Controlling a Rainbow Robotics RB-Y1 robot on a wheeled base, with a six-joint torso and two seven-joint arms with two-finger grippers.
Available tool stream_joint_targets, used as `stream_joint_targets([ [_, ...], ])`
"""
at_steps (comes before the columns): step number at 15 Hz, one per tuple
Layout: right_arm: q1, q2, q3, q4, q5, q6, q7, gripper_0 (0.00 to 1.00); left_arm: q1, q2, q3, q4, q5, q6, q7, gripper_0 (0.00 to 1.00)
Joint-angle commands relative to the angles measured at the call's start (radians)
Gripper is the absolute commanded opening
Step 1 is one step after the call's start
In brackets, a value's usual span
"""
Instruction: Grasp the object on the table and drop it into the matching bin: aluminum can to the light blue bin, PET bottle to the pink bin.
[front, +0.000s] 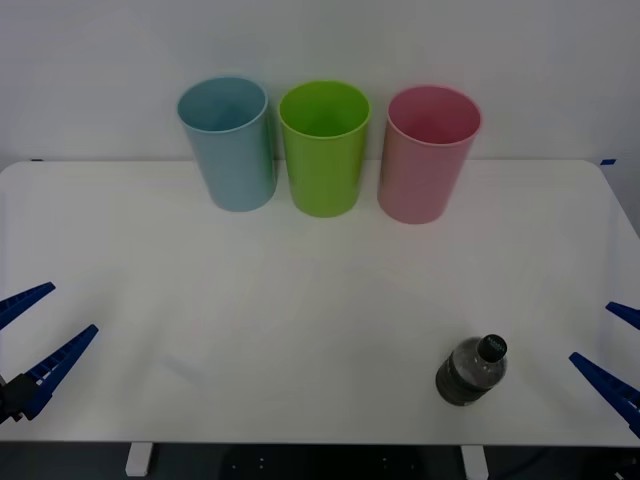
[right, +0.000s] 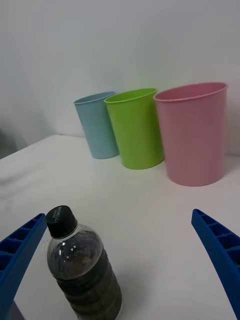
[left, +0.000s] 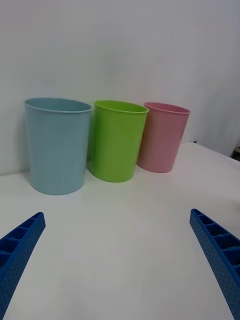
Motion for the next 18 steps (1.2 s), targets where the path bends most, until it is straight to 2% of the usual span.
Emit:
stream_joint_targets([
  [1,0.010,-0.012,0.014,0.000,0.001,-0.031,0.018,1.00,0.000,0.000,0.000,0.000,0.000,0.000,0.000,1.00],
  [3,0.018,-0.021,0.023,0.000,0.004,-0.039,0.042,1.00,0.000,0.000,0.000,0.000,0.000,0.000,0.000,1.00],
  [7,0.019,-0.048,0.042,0.055,0.008,-0.048,0.200,1.00,0.000,0.000,0.000,0.000,0.000,0.000,0.000,1.00],
  [11,0.019,-0.080,0.088,0.117,0.016,-0.060,0.300,1.00,0.000,0.000,0.000,0.000,0.000,0.000,0.000,1.00],
  [13,0.016,-0.080,0.095,0.130,0.045,-0.062,0.306,1.00,0.000,0.000,0.000,0.000,0.000,0.000,0.000,1.00],
  [18,-0.028,-0.075,0.163,0.218,0.051,-0.063,0.341,1.00,0.000,0.000,0.000,0.000,0.000,0.000,0.000,1.00],
])
